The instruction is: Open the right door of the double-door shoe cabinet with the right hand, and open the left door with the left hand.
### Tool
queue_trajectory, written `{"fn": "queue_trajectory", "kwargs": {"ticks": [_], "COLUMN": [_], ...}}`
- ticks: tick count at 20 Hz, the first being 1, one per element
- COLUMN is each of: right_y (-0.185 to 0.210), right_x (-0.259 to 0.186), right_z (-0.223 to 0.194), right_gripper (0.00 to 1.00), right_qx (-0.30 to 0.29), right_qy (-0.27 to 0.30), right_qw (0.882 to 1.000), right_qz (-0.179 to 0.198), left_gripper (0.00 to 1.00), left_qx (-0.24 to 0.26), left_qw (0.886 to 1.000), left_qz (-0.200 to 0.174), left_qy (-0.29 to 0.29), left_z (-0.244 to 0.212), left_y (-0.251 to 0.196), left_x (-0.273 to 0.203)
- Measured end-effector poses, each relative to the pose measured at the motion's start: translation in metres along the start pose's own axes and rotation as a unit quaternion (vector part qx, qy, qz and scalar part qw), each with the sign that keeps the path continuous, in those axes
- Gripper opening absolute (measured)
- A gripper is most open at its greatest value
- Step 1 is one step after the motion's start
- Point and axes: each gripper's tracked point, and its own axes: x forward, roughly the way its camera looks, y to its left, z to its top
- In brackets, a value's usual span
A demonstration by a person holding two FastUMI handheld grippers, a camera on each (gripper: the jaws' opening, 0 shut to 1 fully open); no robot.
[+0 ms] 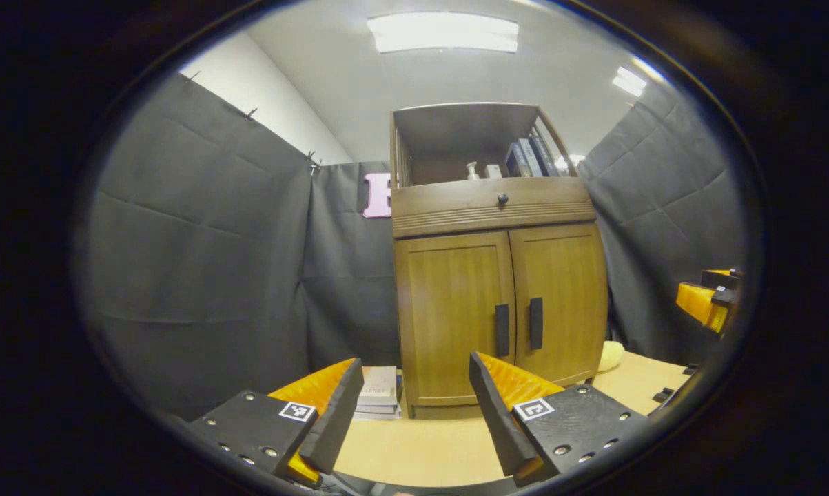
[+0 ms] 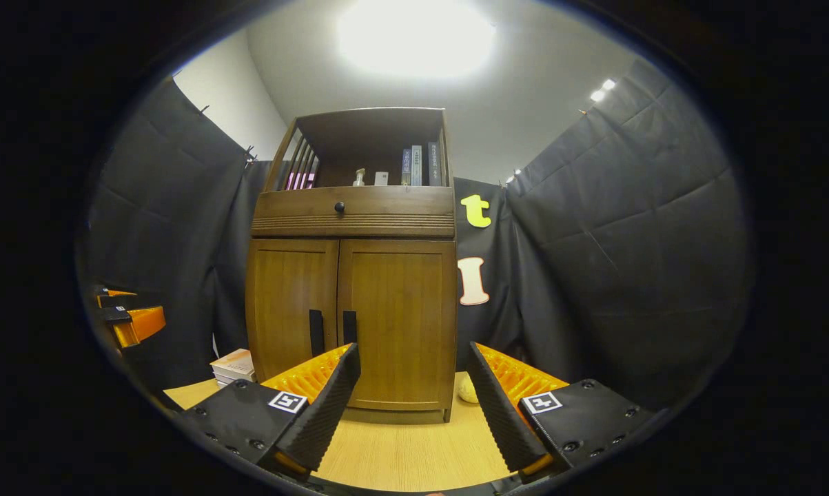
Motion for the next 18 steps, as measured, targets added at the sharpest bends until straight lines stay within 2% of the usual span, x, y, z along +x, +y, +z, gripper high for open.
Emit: {"fn": "queue_trajectory", "kwargs": {"ticks": [7, 12, 18], "right_y": [0.014, 0.034, 0.067], "right_x": [0.034, 0.077, 0.139], "right_z": [0.025, 0.035, 0.019], "right_gripper": [0.98, 0.98, 0.98], "right_qx": [0.002, -0.002, 0.009], "right_qy": [-0.021, -0.037, -0.032], "right_qw": [1.000, 0.999, 0.997], "right_qz": [0.008, 0.032, 0.063], "left_gripper": [0.89, 0.89, 0.89], "left_qx": [-0.005, -0.009, -0.001], "left_qw": [1.000, 1.000, 0.999], "left_qz": [-0.003, 0.018, 0.052], "left_qy": [-0.005, -0.005, 0.002], "left_z": [0.002, -0.002, -0.009], "left_y": [-0.003, 0.002, 0.012], "left_x": [-0.001, 0.001, 0.007]}}
